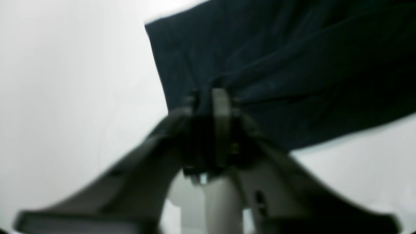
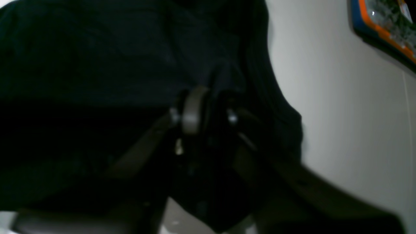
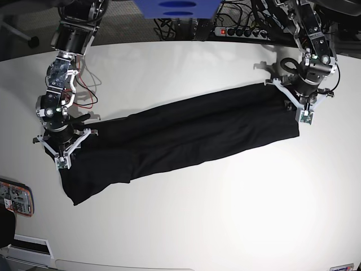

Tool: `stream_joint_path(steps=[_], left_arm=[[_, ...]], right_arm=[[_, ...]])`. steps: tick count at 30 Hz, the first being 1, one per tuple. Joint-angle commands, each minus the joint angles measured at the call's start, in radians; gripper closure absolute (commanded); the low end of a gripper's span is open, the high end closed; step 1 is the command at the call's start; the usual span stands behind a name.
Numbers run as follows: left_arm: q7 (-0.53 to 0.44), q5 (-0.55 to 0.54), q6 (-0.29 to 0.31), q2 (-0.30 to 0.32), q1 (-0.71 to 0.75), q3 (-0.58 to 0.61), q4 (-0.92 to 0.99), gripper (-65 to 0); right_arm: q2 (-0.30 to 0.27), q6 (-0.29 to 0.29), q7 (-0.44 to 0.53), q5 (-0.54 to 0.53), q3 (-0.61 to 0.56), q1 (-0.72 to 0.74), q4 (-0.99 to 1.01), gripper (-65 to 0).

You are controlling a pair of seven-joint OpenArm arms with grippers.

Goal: Fold the T-shirt properly
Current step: 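Lower the folded hem onto the shirt and smooth it with both grippers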

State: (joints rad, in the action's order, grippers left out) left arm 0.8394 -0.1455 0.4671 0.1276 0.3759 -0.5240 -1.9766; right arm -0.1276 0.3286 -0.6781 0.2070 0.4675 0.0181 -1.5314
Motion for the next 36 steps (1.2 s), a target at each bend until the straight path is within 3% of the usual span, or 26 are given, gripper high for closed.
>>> stream_joint_path(steps=[1, 5, 9, 19, 26, 32, 36], left_arm=[[-0.018, -0.001, -0.003, 0.011, -0.005, 0.0, -0.02, -15.2], [-0.018, 0.002, -0.003, 0.011, -0.005, 0.0, -0.02, -23.2], [-0.018, 0.002, -0.003, 0.011, -0.004, -0.002, -0.026, -26.8], [-0.016, -0.004, -0.003, -0.003, -0.05, 0.002, -0.056, -26.8], [-0.018, -0.004, -0.003, -0.024, -0.162, 0.006, 0.145, -26.8], [-0.019, -0.006, -0.003, -0.021, -0.157, 0.061, 0.208, -27.0], [-0.019, -0.006, -0.003, -0.009, -0.231, 0.058, 0.392, -27.2]], right_arm=[[-0.011, -0.007, 0.022, -0.008, 0.001, 0.018, -0.019, -14.6], [-0.011, -0.007, 0.022, -0.008, 0.007, 0.018, -0.025, -20.6], [-0.011, -0.007, 0.022, -0.008, 0.007, 0.018, -0.051, -21.5], [-0.01, -0.007, 0.025, -0.01, 0.001, 0.024, -0.179, -21.5], [-0.008, -0.007, 0.025, -0.013, -0.028, 0.023, -0.177, -21.4], [-0.008, -0.007, 0.027, -0.013, -0.028, 0.019, -0.183, -21.4], [-0.008, -0.007, 0.027, -0.013, -0.028, 0.019, -0.185, -21.4]])
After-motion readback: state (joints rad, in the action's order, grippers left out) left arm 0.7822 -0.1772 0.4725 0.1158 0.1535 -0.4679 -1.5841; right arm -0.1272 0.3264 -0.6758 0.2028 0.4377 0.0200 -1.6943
